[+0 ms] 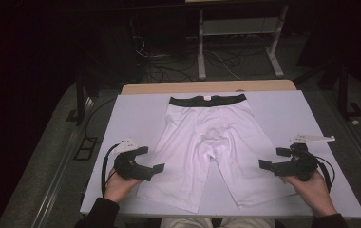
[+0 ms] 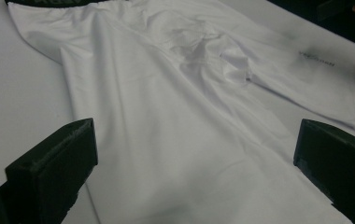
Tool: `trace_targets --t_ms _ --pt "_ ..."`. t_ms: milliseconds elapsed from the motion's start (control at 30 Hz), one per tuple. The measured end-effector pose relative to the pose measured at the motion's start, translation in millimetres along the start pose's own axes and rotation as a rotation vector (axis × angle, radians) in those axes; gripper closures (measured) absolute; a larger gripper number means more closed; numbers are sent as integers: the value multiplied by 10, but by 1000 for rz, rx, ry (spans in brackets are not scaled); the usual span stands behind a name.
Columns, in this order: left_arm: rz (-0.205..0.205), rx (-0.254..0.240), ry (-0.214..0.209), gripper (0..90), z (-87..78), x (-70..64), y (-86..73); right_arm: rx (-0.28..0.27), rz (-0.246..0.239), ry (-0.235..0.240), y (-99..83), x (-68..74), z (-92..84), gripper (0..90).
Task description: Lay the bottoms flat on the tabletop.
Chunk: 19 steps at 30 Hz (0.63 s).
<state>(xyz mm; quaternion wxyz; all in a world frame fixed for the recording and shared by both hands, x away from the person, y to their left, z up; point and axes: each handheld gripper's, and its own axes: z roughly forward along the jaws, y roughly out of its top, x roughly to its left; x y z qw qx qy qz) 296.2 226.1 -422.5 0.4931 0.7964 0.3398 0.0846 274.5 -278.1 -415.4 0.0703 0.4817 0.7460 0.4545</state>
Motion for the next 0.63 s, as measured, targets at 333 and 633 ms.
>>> trace_targets --t_ms 333,633 --pt "-12 -11 35 0 -42 113 -67 -3 -79 -51 -195 -95 -57 0" --pt "-18 -11 21 0 -35 147 -96 -62 -91 -79 -266 -117 -175 0"
